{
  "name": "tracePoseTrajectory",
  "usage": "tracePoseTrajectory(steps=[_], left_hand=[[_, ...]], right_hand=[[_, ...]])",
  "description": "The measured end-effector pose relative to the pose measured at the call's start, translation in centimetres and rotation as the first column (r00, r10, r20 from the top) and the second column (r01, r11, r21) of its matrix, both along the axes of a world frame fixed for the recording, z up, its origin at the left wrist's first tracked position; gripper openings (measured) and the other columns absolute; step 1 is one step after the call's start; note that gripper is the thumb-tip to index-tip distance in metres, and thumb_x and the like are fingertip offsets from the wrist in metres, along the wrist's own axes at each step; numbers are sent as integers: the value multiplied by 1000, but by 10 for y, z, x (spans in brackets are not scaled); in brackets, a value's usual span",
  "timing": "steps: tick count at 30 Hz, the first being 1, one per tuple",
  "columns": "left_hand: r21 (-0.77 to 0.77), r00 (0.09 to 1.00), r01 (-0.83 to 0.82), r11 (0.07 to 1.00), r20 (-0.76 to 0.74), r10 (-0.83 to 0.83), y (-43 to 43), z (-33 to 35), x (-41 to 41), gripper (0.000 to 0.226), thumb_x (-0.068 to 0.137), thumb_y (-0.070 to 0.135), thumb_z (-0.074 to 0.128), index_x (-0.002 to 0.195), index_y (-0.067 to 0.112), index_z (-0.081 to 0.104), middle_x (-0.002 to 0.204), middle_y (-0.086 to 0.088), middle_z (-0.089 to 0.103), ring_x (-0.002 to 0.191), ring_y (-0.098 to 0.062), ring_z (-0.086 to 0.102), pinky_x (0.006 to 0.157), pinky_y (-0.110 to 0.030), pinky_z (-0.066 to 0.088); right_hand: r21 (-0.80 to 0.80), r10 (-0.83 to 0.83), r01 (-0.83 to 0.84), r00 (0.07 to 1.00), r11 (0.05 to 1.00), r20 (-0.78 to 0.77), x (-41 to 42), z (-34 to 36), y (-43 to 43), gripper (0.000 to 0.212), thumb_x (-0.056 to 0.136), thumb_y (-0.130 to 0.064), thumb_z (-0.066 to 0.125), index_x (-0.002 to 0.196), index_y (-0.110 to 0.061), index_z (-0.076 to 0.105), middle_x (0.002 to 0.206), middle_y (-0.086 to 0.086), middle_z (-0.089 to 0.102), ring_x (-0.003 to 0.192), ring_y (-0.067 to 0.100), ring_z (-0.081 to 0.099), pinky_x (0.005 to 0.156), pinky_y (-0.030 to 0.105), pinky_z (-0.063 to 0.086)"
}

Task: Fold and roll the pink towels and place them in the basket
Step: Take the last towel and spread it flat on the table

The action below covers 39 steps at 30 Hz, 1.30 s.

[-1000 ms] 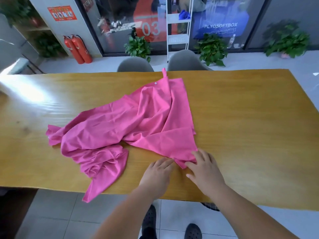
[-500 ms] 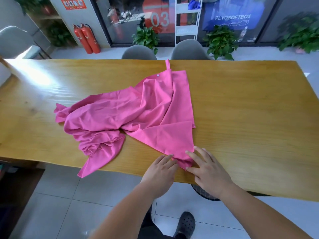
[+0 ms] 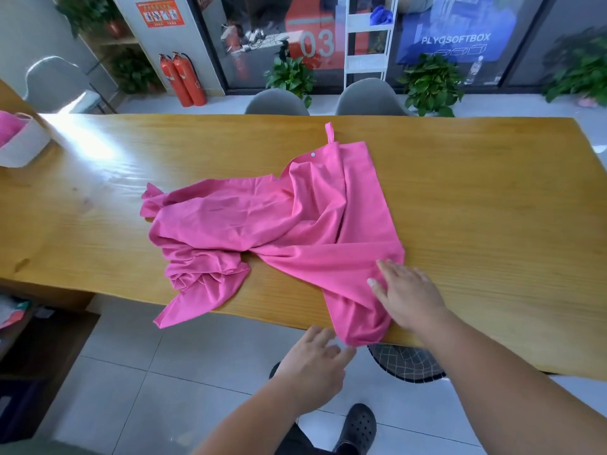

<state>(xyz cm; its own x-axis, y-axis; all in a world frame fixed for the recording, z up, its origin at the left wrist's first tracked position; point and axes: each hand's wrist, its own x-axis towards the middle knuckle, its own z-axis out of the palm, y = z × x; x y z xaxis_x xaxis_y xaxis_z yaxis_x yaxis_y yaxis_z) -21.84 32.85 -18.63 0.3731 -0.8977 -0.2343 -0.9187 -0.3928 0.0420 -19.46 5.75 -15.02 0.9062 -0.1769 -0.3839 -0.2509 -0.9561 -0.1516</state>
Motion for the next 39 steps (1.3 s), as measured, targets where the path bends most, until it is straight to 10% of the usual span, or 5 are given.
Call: tracePoseTrajectory(steps=[3, 9, 27, 33, 39], left_hand=[[8, 992, 111, 994, -53, -110, 6, -6, -3, 39, 96, 32, 51, 133, 21, 52, 91, 3, 75, 102, -27, 59, 104, -42, 41], [-351, 935, -345, 870, -45, 352, -18, 42, 59, 41, 98, 41, 55, 135, 25, 62, 114, 8, 72, 112, -22, 62, 101, -40, 47], [61, 710, -691, 720, -127, 692, -8, 29, 264, 70, 108, 64, 24, 168, 30, 10, 176, -10, 10, 162, -34, 8, 131, -49, 9], [75, 719, -680, 729, -123, 684, -26, 14, 337, 75, 105, 71, 21, 167, 29, 18, 174, -13, 17, 160, -36, 16, 128, -49, 23], [-104, 693, -720, 686, -45, 720, -60, 15, 378, 72, 104, 68, 24, 154, 20, 44, 163, -19, 38, 151, -43, 32, 121, -56, 32]], right_hand=[[-91, -58, 58, 998, 994, -4, 8, 12, -14, 80, 105, -67, 8, 161, -16, 32, 160, 8, 48, 143, 26, 51, 120, 48, 38], [-160, -5, 8, 1000, 987, 17, 22, 18, -17, 67, 107, -62, 16, 144, -21, 54, 137, 5, 64, 124, 28, 60, 102, 48, 50], [80, -133, 135, 991, 988, -35, 154, -10, -27, 83, 103, -72, 19, 168, -27, -3, 177, 1, 0, 163, 24, 1, 131, 50, 15], [-224, -462, 455, 887, 862, 25, 177, -16, -94, 89, 98, -75, 19, 159, -11, 31, 156, 21, 43, 142, 38, 43, 108, 49, 48], [-278, -332, 371, 926, 886, 180, 243, 0, -102, 59, 101, -59, 51, 132, -9, 56, 130, 23, 53, 119, 43, 52, 92, 54, 53]])
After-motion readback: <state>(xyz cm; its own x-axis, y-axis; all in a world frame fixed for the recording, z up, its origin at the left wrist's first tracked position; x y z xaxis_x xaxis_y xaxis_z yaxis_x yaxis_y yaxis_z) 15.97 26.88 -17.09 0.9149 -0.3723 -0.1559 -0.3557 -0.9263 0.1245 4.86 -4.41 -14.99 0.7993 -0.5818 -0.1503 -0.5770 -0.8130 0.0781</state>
